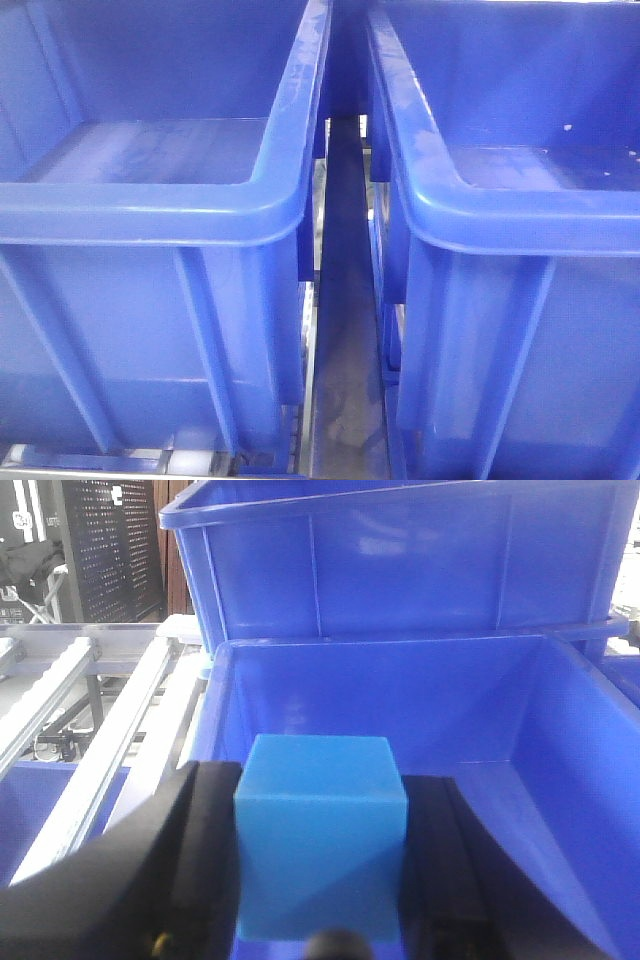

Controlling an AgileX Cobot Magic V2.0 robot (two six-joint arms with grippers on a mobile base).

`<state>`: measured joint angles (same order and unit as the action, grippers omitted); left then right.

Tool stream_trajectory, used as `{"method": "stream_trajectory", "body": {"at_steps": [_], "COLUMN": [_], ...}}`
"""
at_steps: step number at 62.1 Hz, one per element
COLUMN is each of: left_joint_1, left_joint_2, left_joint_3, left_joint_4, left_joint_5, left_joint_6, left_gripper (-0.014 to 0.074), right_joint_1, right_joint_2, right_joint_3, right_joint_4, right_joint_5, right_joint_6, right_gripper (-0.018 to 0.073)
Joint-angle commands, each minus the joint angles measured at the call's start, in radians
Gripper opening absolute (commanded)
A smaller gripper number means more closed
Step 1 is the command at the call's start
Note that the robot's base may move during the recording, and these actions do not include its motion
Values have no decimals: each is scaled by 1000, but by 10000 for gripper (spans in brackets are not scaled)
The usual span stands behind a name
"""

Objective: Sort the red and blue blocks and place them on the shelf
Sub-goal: 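Move both held cubes over the two adjacent blue bins, then lower the light-blue cube into its bin and open the left gripper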

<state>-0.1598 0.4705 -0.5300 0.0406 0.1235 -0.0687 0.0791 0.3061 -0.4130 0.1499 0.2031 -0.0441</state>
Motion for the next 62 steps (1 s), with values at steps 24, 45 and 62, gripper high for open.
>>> {"method": "stream_trajectory", "body": {"at_steps": [24,45,62], "left_joint_1": [1,0,-51], "left_joint_2": [10,121,295], "left_joint_3": [-11,64,45], "left_joint_4": [-41,-116,-114], "left_joint_5": [-101,-79,-109], "left_joint_6": [1,1,1], "left_gripper": [188,188,189], "right_joint_1": [-6,-6,-6], "right_joint_2": [9,9,9], "right_joint_3": [-27,-27,-27], "right_joint_4": [0,0,0], "right_joint_5": [-90,-89,-88], "right_joint_6": [-8,-8,-8], "right_gripper": [363,363,363]}}
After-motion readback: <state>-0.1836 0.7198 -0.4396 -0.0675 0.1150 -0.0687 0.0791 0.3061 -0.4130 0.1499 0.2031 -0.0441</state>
